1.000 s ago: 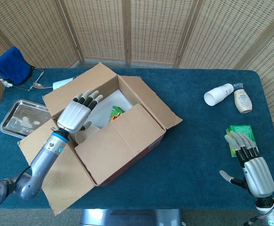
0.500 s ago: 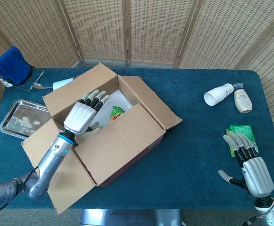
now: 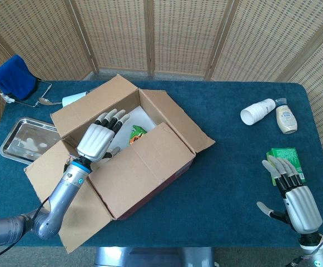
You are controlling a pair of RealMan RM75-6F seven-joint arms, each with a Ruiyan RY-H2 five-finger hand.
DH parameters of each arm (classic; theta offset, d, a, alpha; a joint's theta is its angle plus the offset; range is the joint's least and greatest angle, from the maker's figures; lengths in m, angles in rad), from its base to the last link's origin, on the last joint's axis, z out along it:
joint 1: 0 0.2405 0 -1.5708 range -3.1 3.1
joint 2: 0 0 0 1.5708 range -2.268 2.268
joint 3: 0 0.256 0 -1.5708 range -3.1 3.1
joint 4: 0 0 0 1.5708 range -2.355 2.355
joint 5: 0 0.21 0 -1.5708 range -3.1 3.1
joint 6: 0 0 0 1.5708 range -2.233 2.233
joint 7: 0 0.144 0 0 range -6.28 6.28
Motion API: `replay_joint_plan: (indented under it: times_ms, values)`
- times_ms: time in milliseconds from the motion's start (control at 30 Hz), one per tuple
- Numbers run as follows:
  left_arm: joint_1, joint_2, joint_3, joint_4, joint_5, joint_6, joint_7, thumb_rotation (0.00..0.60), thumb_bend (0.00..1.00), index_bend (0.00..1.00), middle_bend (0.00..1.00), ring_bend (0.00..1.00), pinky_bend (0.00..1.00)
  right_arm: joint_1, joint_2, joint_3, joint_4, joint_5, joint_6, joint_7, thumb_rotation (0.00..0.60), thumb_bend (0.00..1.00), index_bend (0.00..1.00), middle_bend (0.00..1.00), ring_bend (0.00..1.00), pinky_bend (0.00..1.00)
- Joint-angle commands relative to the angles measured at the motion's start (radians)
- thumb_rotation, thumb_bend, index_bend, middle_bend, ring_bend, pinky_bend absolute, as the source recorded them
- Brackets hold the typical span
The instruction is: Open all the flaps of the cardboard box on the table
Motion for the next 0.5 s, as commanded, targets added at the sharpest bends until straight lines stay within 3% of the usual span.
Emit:
replay_joint_plan:
  times_ms: [33,133,200,267,367,500]
  values:
    - [0.003,-0.003,-0.010,-0.008,0.000,0.000,-0.024,0.600,0.00,0.00,0.00,0.00,0.13,0.000,0.000,-0.001,0.000,-0.001,0.000,-0.002,0.600,0.14,0.00,0.00,0.00,0.00]
    - [0.008,-0.008,-0.017,-0.009,0.010,0.004,-0.057,0.580,0.00,0.00,0.00,0.00,0.12,-0.001,0.000,-0.002,-0.002,-0.001,0.000,-0.002,0.600,0.14,0.00,0.00,0.00,0.00]
    - [0.010,-0.010,-0.018,-0.005,0.021,0.007,-0.072,0.509,0.00,0.00,0.00,0.00,0.10,-0.001,0.000,-0.002,-0.002,-0.001,-0.001,-0.004,0.600,0.14,0.00,0.00,0.00,0.00]
    - [0.012,-0.011,-0.019,-0.004,0.027,0.004,-0.089,0.399,0.00,0.00,0.00,0.00,0.09,-0.001,0.000,-0.003,-0.003,-0.001,-0.002,-0.004,0.600,0.14,0.00,0.00,0.00,0.00]
    - [0.015,-0.005,-0.023,-0.017,0.020,-0.010,-0.116,0.315,0.00,0.00,0.00,0.00,0.07,-0.001,-0.001,-0.004,-0.003,-0.003,-0.004,-0.006,0.600,0.14,0.00,0.00,0.00,0.00]
    - [0.014,-0.003,-0.031,-0.029,0.009,-0.017,-0.129,0.291,0.00,0.00,0.00,0.00,0.06,-0.001,-0.002,-0.006,-0.003,-0.005,-0.004,-0.009,0.600,0.14,0.00,0.00,0.00,0.00]
